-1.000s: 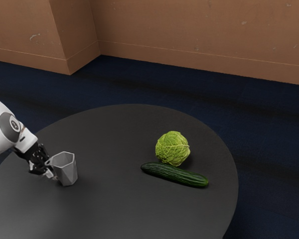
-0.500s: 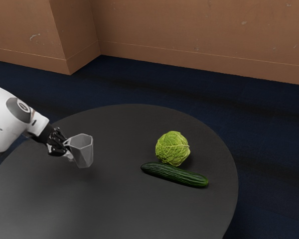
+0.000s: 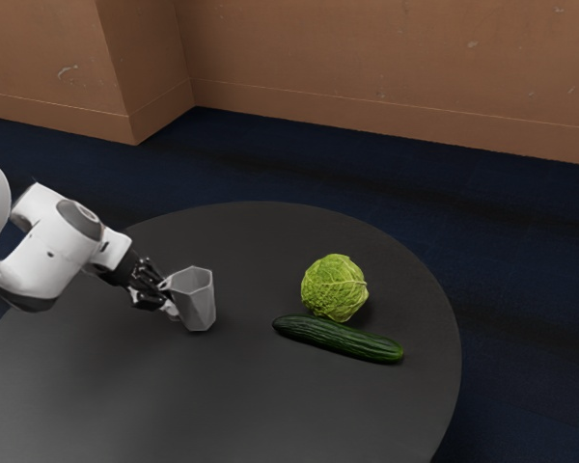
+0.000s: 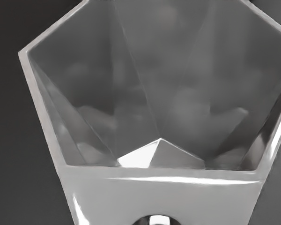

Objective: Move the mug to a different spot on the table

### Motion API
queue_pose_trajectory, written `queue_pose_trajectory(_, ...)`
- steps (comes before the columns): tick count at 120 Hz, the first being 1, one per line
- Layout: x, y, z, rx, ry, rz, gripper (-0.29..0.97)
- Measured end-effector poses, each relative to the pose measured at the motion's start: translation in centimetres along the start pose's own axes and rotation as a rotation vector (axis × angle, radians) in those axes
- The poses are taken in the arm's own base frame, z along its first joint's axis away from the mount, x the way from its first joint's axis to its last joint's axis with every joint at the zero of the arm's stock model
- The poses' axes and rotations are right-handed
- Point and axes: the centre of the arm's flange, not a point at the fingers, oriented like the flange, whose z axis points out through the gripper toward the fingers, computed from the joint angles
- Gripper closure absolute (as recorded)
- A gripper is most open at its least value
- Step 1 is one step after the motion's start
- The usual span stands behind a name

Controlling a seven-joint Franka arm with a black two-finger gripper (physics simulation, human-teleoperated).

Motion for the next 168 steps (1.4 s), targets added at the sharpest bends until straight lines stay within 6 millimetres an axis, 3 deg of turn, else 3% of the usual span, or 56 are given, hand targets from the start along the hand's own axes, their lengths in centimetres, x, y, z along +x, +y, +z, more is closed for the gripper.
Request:
queue_pose_trajectory(28,-0.4,0.2,0.8,-0.018,-0.003,0.002,0.69)
queue_pose_trajectory(56,-0.1,0.3,1.3,-0.049,-0.004,0.001,0.29)
queue_pose_trajectory(77,0.1,0.4,1.2,-0.055,0.0,-0.006,0.13)
queue_pose_trajectory(91,1.2,0.5,-0.2,-0.042,0.022,0.007,0.07)
queue_pose_trajectory(108,3.0,2.2,-4.0,-0.03,0.083,0.036,0.04)
queue_pose_trajectory(124,7.5,4.2,-9.8,-0.012,0.067,0.217,0.02)
queue_pose_trajectory(135,14.1,5.4,-10.6,-0.069,-0.09,0.449,0.01)
queue_pose_trajectory(142,17.6,5.0,-11.0,-0.104,-0.198,0.533,0.01)
queue_pose_trajectory(155,22.7,4.3,-11.3,-0.135,-0.37,0.6,0.01)
queue_pose_trajectory(168,27.5,4.8,-13.3,-0.11,-0.455,0.616,0.0)
